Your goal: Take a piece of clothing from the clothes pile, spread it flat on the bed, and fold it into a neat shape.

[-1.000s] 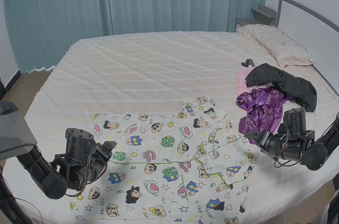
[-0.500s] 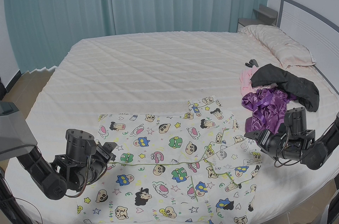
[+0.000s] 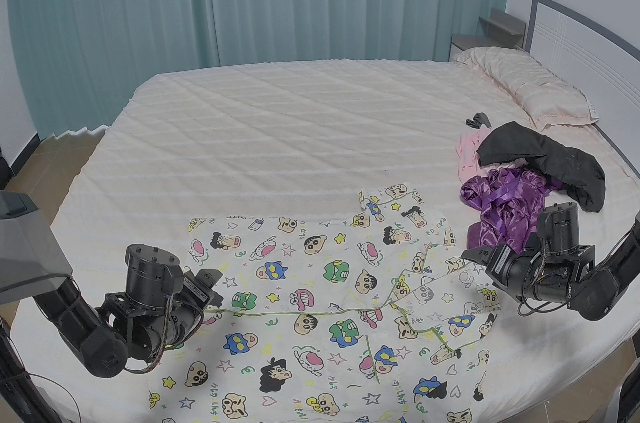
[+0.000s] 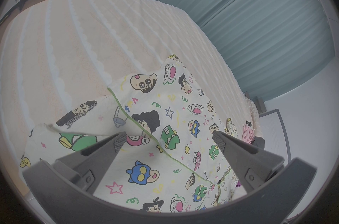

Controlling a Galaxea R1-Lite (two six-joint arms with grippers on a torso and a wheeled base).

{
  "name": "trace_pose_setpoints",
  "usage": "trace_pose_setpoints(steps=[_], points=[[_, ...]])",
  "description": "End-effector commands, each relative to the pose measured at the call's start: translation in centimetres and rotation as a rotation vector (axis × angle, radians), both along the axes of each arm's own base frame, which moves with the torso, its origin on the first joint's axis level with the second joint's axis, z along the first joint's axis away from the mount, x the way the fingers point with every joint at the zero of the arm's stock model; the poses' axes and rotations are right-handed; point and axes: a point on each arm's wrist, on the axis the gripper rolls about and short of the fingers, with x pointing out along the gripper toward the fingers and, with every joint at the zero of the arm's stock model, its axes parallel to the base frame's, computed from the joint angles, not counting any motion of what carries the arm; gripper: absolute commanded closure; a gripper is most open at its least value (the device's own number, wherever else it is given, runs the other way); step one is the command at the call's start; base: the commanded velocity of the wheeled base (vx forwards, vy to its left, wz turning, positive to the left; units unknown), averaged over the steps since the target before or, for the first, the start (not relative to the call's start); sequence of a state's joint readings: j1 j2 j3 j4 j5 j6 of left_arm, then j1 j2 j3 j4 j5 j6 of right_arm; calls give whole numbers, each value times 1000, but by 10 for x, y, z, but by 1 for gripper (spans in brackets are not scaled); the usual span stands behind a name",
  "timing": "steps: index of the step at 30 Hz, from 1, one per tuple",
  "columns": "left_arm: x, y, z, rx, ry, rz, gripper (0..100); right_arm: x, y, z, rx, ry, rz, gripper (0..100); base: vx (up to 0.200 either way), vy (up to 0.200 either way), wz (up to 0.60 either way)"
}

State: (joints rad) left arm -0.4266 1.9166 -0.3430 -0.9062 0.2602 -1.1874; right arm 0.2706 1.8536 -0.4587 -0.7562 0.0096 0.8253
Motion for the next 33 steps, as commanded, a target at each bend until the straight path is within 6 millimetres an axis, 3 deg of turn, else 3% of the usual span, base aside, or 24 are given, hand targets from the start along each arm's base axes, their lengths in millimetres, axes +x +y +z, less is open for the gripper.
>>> trace_pose_setpoints(steps=[1, 12, 15, 20, 22, 24, 25, 33], points=[[1, 0, -2, 3, 5, 1, 0, 0, 1, -2, 2, 6, 6, 0, 0, 0, 0], [15, 2, 11, 39, -65, -12, 0, -3, -1, 7, 20, -20, 6, 0, 0, 0, 0], [48, 20, 19, 138, -124, 4, 0, -3, -1, 6, 19, -17, 6, 0, 0, 0, 0], [95, 52, 11, 226, -103, -35, 0, -1, 0, 2, 15, -4, 7, 0, 0, 0, 0], [115, 68, 9, 217, -86, -55, 0, -1, 0, 1, 15, 2, 7, 0, 0, 0, 0], [115, 68, 9, 217, -86, -55, 0, -1, 0, 1, 15, 2, 7, 0, 0, 0, 0], [145, 88, 6, 177, -52, -94, 0, -1, 0, -1, 13, 8, 7, 0, 0, 0, 0], [209, 112, -11, 101, 37, -152, 0, -1, 1, -2, 18, 14, 18, 0, 0, 0, 0]])
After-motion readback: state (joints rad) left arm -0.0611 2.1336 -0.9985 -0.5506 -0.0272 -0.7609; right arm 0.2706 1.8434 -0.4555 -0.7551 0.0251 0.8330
